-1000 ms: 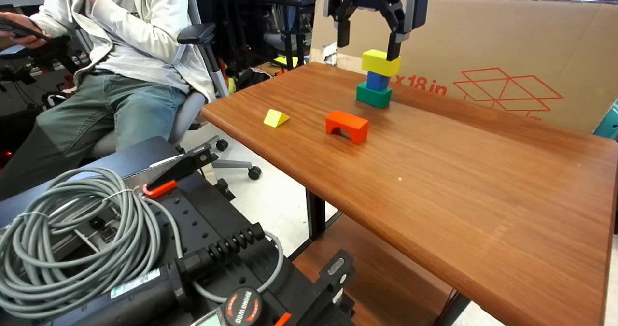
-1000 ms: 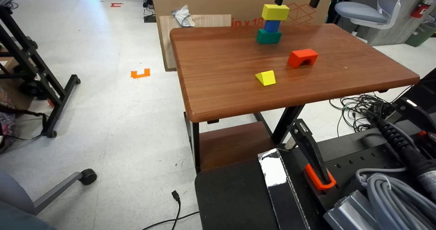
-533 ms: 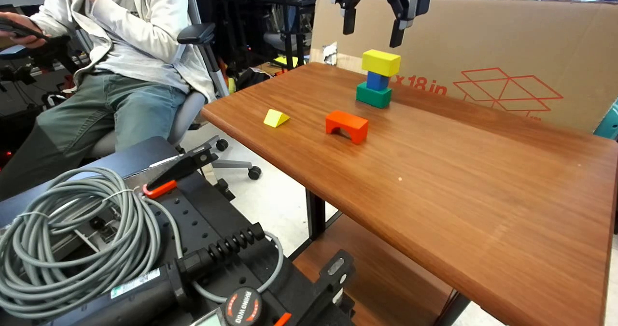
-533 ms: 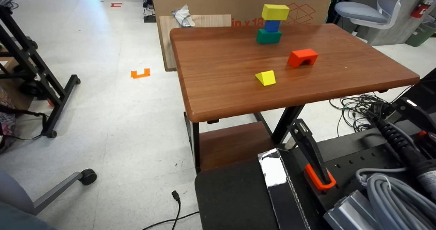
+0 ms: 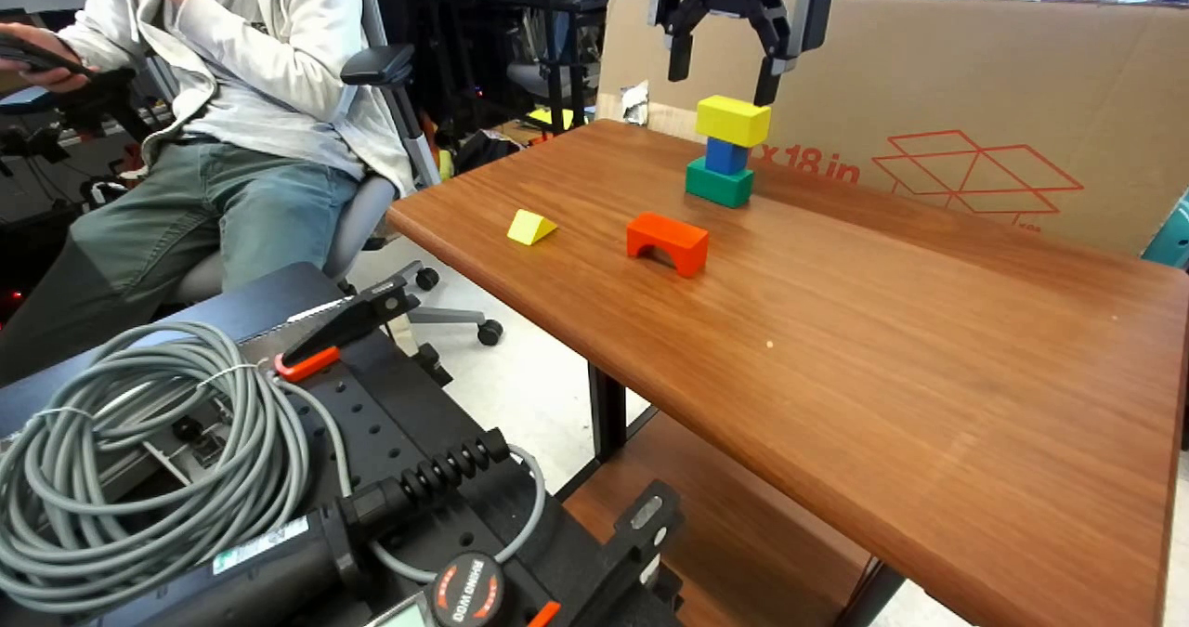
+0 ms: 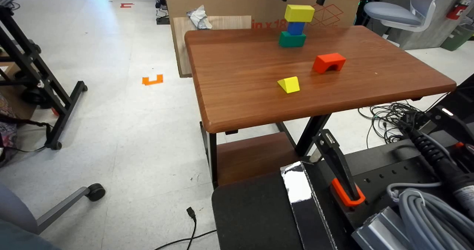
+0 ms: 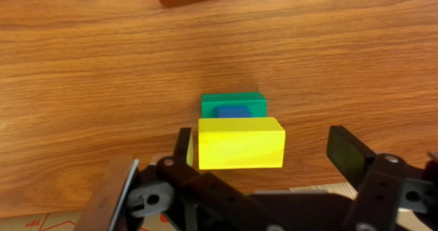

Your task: Stack up the blocks in opposite order

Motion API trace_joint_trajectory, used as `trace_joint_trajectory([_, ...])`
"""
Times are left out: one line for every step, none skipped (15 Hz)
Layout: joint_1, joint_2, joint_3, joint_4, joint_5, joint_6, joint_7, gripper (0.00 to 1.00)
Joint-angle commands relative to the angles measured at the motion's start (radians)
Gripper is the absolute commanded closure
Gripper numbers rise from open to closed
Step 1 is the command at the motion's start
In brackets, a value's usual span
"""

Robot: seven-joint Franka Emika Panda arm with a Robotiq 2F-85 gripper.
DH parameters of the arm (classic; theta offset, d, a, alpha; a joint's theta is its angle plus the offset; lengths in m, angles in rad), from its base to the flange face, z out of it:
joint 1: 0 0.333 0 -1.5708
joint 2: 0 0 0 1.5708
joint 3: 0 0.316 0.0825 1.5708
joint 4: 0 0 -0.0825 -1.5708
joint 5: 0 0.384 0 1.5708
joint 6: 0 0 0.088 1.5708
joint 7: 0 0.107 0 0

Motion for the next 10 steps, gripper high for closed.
trace_joint_trajectory([0.013, 0.041, -0.007, 0.067, -0.019, -0.049, 0.024, 0.0])
trace_joint_trajectory([0.013, 0.048, -0.008, 0.075, -0.019, -0.053, 0.025, 0.0])
trace_joint_trajectory([0.013, 0.055, -0.009, 0.082, -0.019, -0.058, 0.029, 0.0])
trace_joint_trajectory([0.015, 0.06, -0.011, 0.087, -0.023, -0.062, 0.034, 0.0])
trace_joint_trajectory([0.016, 0.063, -0.013, 0.092, -0.025, -0.067, 0.038, 0.0])
trace_joint_trajectory([0.015, 0.066, -0.013, 0.096, -0.026, -0.076, 0.039, 0.0])
trace_joint_trajectory([0.015, 0.068, -0.014, 0.101, -0.027, -0.084, 0.042, 0.0])
trace_joint_trajectory([0.015, 0.07, -0.015, 0.105, -0.027, -0.091, 0.044, 0.0])
trace_joint_trajectory([0.015, 0.072, -0.016, 0.109, -0.028, -0.095, 0.046, 0.0])
trace_joint_trajectory([0.015, 0.073, -0.017, 0.11, -0.029, -0.095, 0.048, 0.0])
